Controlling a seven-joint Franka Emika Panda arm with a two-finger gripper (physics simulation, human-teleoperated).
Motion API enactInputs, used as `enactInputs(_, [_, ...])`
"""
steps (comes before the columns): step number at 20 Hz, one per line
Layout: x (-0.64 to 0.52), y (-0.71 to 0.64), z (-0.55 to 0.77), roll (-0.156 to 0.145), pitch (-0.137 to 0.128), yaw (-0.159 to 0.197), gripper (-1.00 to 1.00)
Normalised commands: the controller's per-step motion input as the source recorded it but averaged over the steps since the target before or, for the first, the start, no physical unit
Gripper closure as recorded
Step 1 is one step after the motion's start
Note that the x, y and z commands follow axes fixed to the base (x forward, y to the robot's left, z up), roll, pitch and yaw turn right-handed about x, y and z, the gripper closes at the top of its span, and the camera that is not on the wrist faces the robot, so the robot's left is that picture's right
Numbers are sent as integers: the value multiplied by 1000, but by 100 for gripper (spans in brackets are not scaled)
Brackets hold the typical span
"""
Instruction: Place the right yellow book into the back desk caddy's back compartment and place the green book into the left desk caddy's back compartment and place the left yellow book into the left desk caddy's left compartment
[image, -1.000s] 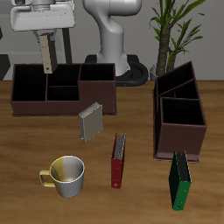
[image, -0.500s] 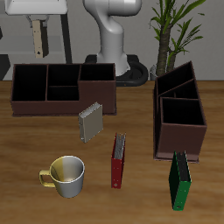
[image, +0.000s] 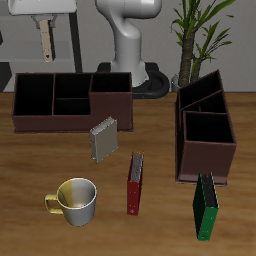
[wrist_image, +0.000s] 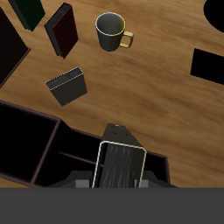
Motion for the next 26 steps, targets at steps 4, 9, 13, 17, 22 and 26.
enactInputs(4, [-142,96,144,23,-5,241,100])
enactInputs(9, [-332,138,141,26,3,235,100])
enactInputs(13, [-204,89,20,-59,6,319,100])
enactInputs(17, [-329,96,58,-28,22,306,100])
enactInputs(22, [-135,-177,-29,-107,-7,335,100])
enactInputs(26, [-147,-256,76,-85,-32,288,100])
